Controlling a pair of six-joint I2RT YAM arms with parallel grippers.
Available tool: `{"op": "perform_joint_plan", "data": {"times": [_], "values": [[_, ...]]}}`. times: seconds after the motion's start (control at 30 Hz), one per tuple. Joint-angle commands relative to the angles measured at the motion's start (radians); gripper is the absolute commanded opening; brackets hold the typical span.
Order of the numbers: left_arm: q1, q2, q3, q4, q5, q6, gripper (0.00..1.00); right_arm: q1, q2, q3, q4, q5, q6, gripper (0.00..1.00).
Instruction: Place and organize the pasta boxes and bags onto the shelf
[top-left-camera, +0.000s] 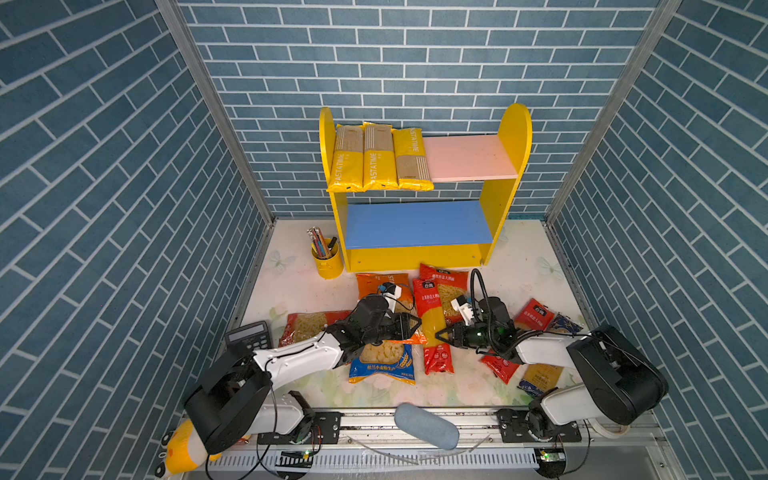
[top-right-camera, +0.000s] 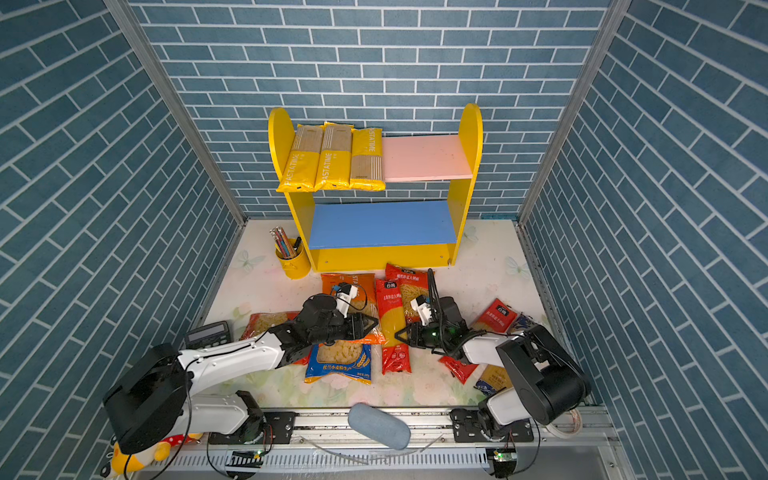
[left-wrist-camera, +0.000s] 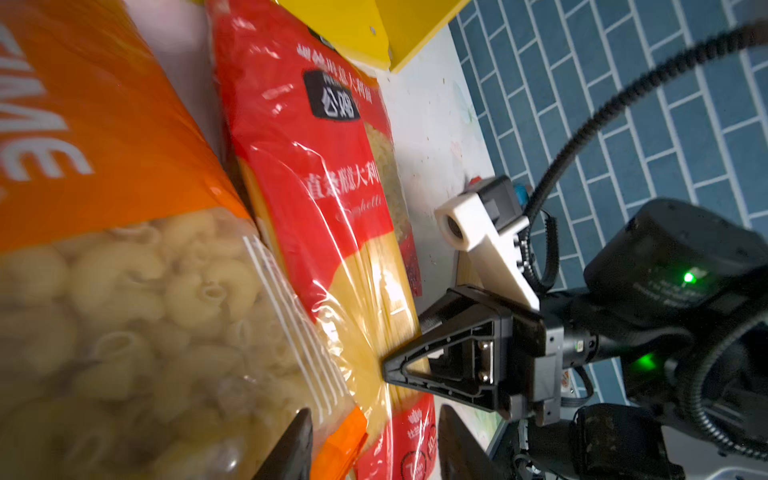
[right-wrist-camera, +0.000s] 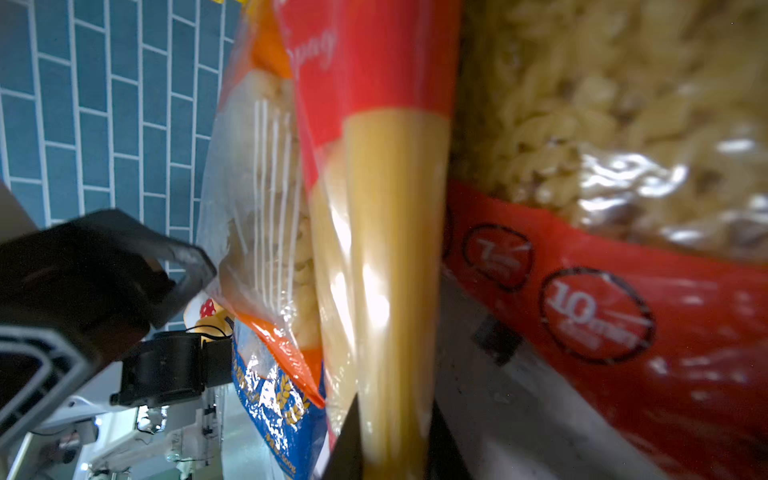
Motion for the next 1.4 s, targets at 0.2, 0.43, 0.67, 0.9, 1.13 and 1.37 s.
{"op": "perform_joint_plan", "data": {"times": [0.2, 0.43, 0.67, 0.9, 1.13, 1.37], "values": [[0.162, -0.198, -0.014, -0.052, 0.110, -0.016, 0.64, 0.056, -0.313, 0.025, 0.005, 0.033, 0.030, 0.00], [0.197, -0.190, -0.083, 0.176, 0.211, -0.151, 0.90, 0.135, -0.398, 0.145, -0.100, 0.065, 0.012, 0.00], [0.156, -0.105, -0.068, 0.299, 0.269, -0.186, 0.90, 0.230, -0.377, 0.248, -0.088, 0.083, 0.034, 0.00], [0.143, -0.079, -0.044, 0.369, 0.303, -0.188, 0.75, 0.271, -0.345, 0.287, -0.094, 0.092, 0.048, 0.02], [0.143, -0.034, 0.002, 0.441, 0.351, -0.206, 0.44, 0.271, -0.337, 0.274, -0.068, 0.112, 0.080, 0.12], [0.150, -0.014, 0.088, 0.476, 0.376, -0.229, 0.21, 0.267, -0.411, 0.187, -0.024, 0.148, 0.129, 0.39]]}}
